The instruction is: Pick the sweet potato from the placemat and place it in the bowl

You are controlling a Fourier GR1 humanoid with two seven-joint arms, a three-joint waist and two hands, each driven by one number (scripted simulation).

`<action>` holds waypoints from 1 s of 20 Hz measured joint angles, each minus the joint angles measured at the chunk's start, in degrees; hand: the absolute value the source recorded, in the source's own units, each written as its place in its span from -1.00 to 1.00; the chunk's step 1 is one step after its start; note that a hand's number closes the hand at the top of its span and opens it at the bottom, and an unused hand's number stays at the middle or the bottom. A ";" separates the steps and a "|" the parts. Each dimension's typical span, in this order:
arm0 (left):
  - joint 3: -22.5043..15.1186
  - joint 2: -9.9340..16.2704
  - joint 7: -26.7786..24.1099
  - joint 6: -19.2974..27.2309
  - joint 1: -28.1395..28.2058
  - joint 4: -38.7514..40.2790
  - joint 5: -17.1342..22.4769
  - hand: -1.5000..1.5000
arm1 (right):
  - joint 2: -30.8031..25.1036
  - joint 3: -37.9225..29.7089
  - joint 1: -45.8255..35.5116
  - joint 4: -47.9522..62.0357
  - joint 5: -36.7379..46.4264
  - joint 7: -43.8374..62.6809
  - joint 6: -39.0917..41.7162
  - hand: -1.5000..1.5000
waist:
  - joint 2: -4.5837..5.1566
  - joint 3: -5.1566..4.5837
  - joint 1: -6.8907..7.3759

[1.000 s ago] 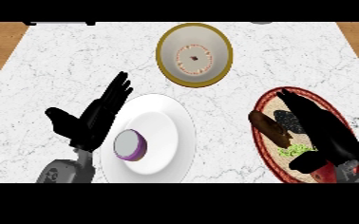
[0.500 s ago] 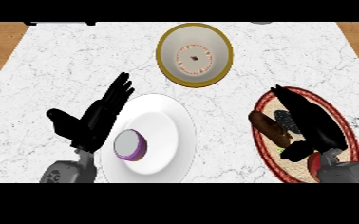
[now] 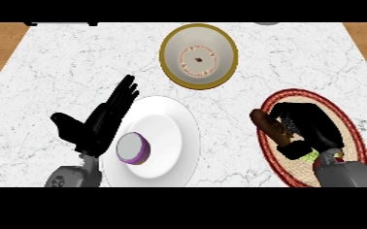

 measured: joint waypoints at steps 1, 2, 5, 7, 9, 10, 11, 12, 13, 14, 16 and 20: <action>0.65 0.25 0.80 -0.24 -0.57 -0.22 0.27 0.00 | 0.05 -0.11 -0.71 0.60 0.36 -0.61 0.12 1.00 | 0.01 0.01 0.01; 1.10 0.08 0.97 -0.39 -0.96 -0.01 0.29 0.00 | 0.09 -0.45 -0.67 0.69 0.65 -1.47 -0.06 1.00 | 0.02 0.03 -0.01; 0.86 -0.93 1.20 -0.14 -0.48 -0.42 -0.68 0.00 | 0.83 -0.74 -1.43 2.03 2.03 -3.31 -0.76 1.00 | -0.06 -0.09 -0.04; 1.83 -0.46 1.74 -0.91 -0.10 -1.11 -0.03 0.00 | 0.97 -0.75 -1.15 2.21 3.20 -4.38 -1.75 1.00 | -0.20 -0.27 -0.06; 1.67 -1.08 1.29 -0.78 -0.36 -0.44 -0.81 0.00 | 1.50 -0.43 -0.86 1.08 4.54 -3.89 -1.89 1.00 | -0.20 -0.26 -0.13; 1.60 -1.44 0.86 -0.79 -0.66 0.21 -1.14 0.00 | 2.07 -0.12 -1.12 0.65 5.25 -3.36 -1.95 1.00 | -0.16 -0.23 -0.15; 1.84 -1.23 0.51 -1.23 -0.50 0.50 -1.02 0.00 | 2.94 1.47 -0.67 -0.68 6.78 -1.89 -1.57 1.00 | -0.17 -0.26 -0.20; 1.85 -1.23 0.99 -1.17 -1.00 0.66 -1.10 0.00 | 4.03 3.21 -1.71 -0.72 8.21 -0.55 -0.70 1.00 | -0.14 -0.27 -0.11; 2.05 -0.93 0.82 -1.67 -0.84 0.96 -0.87 0.00 | 5.30 5.51 -2.34 -0.77 10.21 0.94 -0.04 1.00 | -0.19 -0.41 0.06; 1.79 -1.24 0.65 -1.63 -1.00 1.38 -1.04 0.00 | 6.88 8.36 -3.04 -1.08 12.45 2.76 1.03 1.00 | -0.25 -0.58 0.23; 1.64 -1.24 0.76 -1.76 -1.80 1.81 -1.23 0.00 | 10.02 13.64 -5.17 -0.43 16.34 6.20 4.57 1.00 | -0.30 -0.86 0.96; 1.77 -1.21 1.29 -2.32 -2.70 2.04 -0.76 0.00 | 15.27 25.12 -9.23 0.83 18.65 16.96 8.00 1.00 | -0.18 -0.55 1.72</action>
